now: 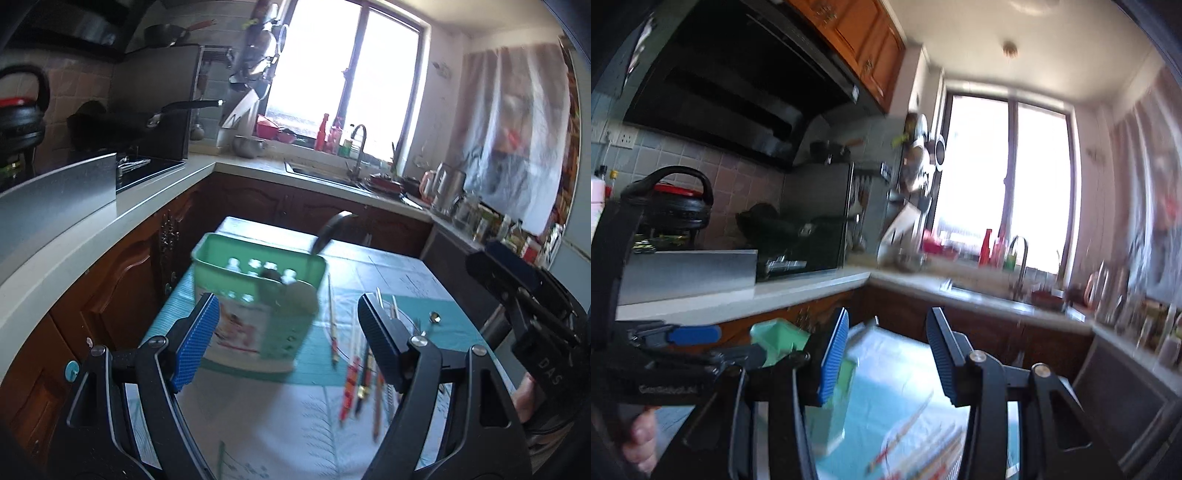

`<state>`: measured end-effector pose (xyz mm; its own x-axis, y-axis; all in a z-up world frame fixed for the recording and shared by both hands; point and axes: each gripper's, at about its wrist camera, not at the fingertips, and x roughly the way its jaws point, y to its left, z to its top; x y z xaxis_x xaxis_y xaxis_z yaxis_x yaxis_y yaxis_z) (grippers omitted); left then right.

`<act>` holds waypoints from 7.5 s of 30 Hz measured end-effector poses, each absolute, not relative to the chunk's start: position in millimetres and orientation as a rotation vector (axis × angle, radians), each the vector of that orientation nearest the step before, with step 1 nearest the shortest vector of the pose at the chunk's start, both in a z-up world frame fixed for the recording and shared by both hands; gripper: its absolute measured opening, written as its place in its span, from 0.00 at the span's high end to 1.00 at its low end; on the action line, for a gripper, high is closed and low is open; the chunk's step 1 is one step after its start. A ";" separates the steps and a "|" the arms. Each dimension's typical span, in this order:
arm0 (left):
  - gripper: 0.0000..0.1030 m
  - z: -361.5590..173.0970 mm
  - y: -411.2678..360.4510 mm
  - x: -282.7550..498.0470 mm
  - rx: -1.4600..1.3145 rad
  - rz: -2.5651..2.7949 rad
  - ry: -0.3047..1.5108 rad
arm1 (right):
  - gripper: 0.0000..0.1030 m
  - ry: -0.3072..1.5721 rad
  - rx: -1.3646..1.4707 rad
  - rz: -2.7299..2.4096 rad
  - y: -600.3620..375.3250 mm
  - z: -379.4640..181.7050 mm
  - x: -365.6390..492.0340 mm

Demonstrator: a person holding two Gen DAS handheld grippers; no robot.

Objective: Organize utensils
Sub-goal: 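Move both grippers back over the fork and teaspoon on the table, then grasp the metal teaspoon with the right gripper while the left grasps the metal fork, then lift the teaspoon and fork and carry both over the green holder, then lower the fork into the holder and open the left gripper, then lower the teaspoon into the holder and open the right gripper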

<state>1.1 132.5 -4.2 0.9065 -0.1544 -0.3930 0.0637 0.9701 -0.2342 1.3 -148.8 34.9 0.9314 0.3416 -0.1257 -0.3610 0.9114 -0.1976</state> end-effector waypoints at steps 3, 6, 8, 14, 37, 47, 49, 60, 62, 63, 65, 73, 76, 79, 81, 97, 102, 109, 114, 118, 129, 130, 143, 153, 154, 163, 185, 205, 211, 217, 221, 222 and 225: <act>0.27 3.6 108.4 -15.7 -0.203 -0.116 0.433 | 0.57 0.188 -0.186 0.377 -179.5 37.9 -8.6; 0.27 8.5 85.0 -28.7 -0.185 -0.126 0.449 | 0.57 0.246 -0.147 0.370 -212.3 38.8 -19.8; 0.26 11.7 69.5 -33.6 -0.173 -0.136 0.474 | 0.57 0.278 -0.134 0.347 -235.4 38.8 -28.5; 0.24 26.4 34.3 -34.0 -0.131 -0.167 0.534 | 0.57 0.454 -0.064 0.299 -285.8 38.5 -24.8; 0.23 16.1 -60.3 79.0 -0.047 -0.269 0.753 | 0.77 1.181 0.436 0.034 -402.3 -67.9 180.2; 0.23 -18.5 -70.6 150.3 -0.082 -0.305 0.805 | 0.78 1.356 0.345 -0.073 -374.2 -109.0 251.3; 0.23 -26.4 -71.2 160.7 -0.080 -0.306 0.820 | 0.82 1.381 0.288 -0.094 -362.8 -113.0 258.6; 0.23 -76.0 -119.3 226.6 -0.023 -0.471 1.014 | 0.96 1.411 0.121 -0.034 -353.7 -111.0 251.9; 0.25 -89.3 -130.5 238.4 -0.015 -0.496 1.061 | 0.96 1.411 0.156 0.004 -365.2 -110.4 243.1; 0.31 -97.5 -136.3 247.0 -0.007 -0.507 1.091 | 0.96 1.407 0.188 0.032 -371.7 -110.0 237.3; 0.41 -109.0 -143.5 258.2 -0.015 -0.543 1.135 | 0.97 1.398 0.270 0.090 -385.3 -110.9 225.1; 0.45 -123.4 -157.4 267.9 0.022 -0.629 1.086 | 0.97 1.323 0.432 0.224 -424.2 -113.9 190.0; 0.45 -119.2 -160.8 266.9 0.017 -0.662 1.042 | 0.97 1.302 0.439 0.251 -431.6 -115.0 180.9; 0.45 -112.2 -165.4 263.4 0.028 -0.691 1.001 | 0.97 1.278 0.449 0.292 -441.4 -115.5 172.8; 0.45 -110.6 -168.7 262.1 0.046 -0.702 0.996 | 0.97 1.266 0.447 0.305 -436.6 -117.7 176.1; 0.87 -139.3 -190.9 268.3 0.074 -0.780 1.063 | 0.97 1.216 0.446 0.350 -432.1 -119.7 176.8; 1.00 -127.0 -187.7 260.3 0.079 -0.749 0.997 | 0.97 1.218 0.451 0.358 -432.9 -120.3 174.3; 1.00 -64.2 -160.0 214.9 0.102 -0.582 0.758 | 0.97 1.187 0.443 0.359 -429.8 -110.9 166.3; 1.00 -13.4 -124.0 151.1 0.162 -0.356 0.480 | 0.97 1.086 0.380 0.366 -412.5 -87.9 151.9; 1.00 19.4 -86.1 109.6 0.186 -0.210 0.337 | 0.97 0.963 0.282 0.394 -382.3 -60.7 134.4; 1.00 104.5 50.8 52.5 0.262 0.009 0.193 | 0.97 0.559 0.155 0.617 -269.4 18.1 96.0; 1.00 109.0 61.7 52.6 0.276 0.014 0.192 | 0.97 0.518 0.142 0.636 -257.8 24.4 92.8; 1.00 107.3 91.3 101.1 0.416 -0.039 0.252 | 0.97 0.327 0.034 0.752 -164.5 33.1 92.3; 1.00 39.7 77.9 147.6 0.388 -0.160 0.412 | 0.97 0.313 0.071 0.790 -153.2 25.7 95.9; 1.00 33.2 81.0 152.7 0.369 -0.179 0.436 | 0.97 0.314 0.079 0.792 -154.0 24.1 96.6; 0.97 14.6 127.9 160.9 0.122 -0.286 0.490 | 0.97 0.256 0.084 0.795 -149.4 15.1 99.3; 0.54 35.2 178.6 128.9 -0.153 -0.266 0.390 | 0.96 0.213 0.020 0.725 -117.7 -15.9 118.5; 0.54 21.7 187.7 169.8 -0.267 -0.325 0.497 | 0.97 0.254 0.051 0.805 -134.4 -15.4 101.6; 0.54 32.6 182.9 172.9 -0.222 -0.373 0.467 | 0.96 0.237 0.014 0.815 -129.4 -16.7 99.7; 0.54 45.7 180.1 167.2 -0.183 -0.367 0.441 | 0.96 0.202 -0.041 0.823 -121.9 -15.3 102.1; 0.54 56.7 178.8 155.5 -0.161 -0.380 0.403 | 0.96 0.157 -0.043 0.814 -118.7 -5.5 103.0; 0.54 58.0 177.4 152.9 -0.144 -0.378 0.391 | 0.96 0.147 -0.043 0.815 -118.5 -2.9 103.4; 0.54 55.8 175.4 148.6 -0.119 -0.378 0.390 | 0.97 0.119 -0.062 0.820 -114.9 1.0 103.2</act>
